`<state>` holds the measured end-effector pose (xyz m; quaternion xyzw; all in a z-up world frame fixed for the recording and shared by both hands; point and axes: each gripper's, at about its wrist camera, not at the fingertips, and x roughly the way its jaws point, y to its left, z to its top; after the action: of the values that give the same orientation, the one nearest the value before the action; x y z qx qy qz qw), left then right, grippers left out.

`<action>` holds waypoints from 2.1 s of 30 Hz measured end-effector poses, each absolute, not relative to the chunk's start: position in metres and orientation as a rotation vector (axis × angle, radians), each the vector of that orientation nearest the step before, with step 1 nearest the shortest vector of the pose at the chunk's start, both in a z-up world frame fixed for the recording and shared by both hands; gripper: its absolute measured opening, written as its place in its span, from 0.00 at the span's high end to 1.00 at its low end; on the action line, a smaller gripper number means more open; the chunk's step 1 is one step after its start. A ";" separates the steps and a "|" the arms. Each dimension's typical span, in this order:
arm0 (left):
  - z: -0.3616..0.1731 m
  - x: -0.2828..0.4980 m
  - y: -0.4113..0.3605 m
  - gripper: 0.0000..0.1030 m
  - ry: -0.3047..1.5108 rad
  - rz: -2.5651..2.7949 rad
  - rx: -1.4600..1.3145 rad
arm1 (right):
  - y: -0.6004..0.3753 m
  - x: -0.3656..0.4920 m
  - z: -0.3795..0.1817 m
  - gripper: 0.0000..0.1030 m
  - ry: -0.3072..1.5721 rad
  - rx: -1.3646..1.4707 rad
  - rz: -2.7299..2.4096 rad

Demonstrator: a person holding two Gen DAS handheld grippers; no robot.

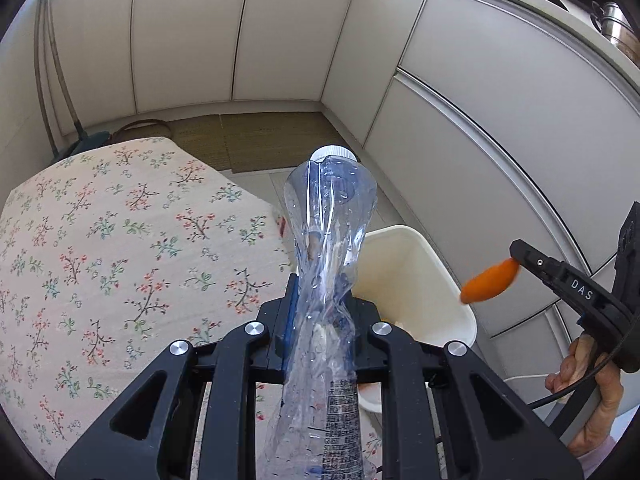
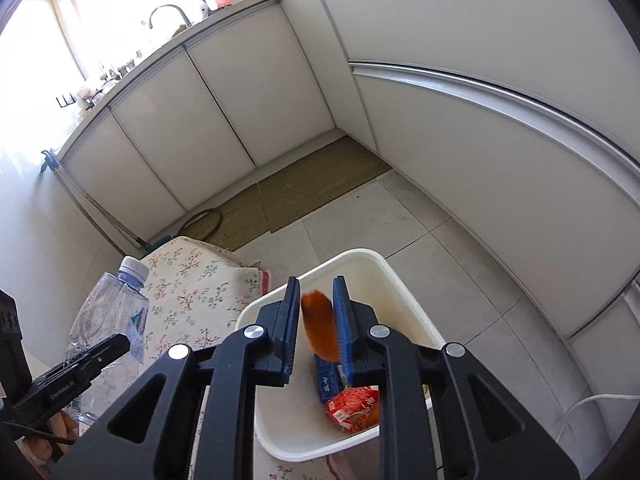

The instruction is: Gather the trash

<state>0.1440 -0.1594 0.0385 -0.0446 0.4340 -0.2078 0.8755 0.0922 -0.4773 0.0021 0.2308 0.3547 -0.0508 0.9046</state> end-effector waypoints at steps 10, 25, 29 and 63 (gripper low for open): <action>0.033 0.151 -0.220 0.83 0.917 -0.503 -0.073 | -0.515 0.073 -0.015 0.36 0.731 0.495 -0.220; 0.019 0.177 -0.293 0.55 0.940 -0.496 0.044 | -0.546 0.045 -0.038 0.20 0.766 0.513 -0.392; 0.026 0.165 -0.287 0.31 0.895 -0.475 0.050 | -0.541 0.042 -0.034 0.19 0.762 0.492 -0.412; 0.073 0.039 -0.080 0.07 0.655 -0.315 -0.023 | -0.339 -0.024 0.046 0.07 0.586 0.208 -0.359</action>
<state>0.0392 -0.0803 0.0735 -0.0112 0.3203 -0.1540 0.9346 -0.0236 -0.3388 0.0457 0.1019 0.2868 -0.1756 0.9362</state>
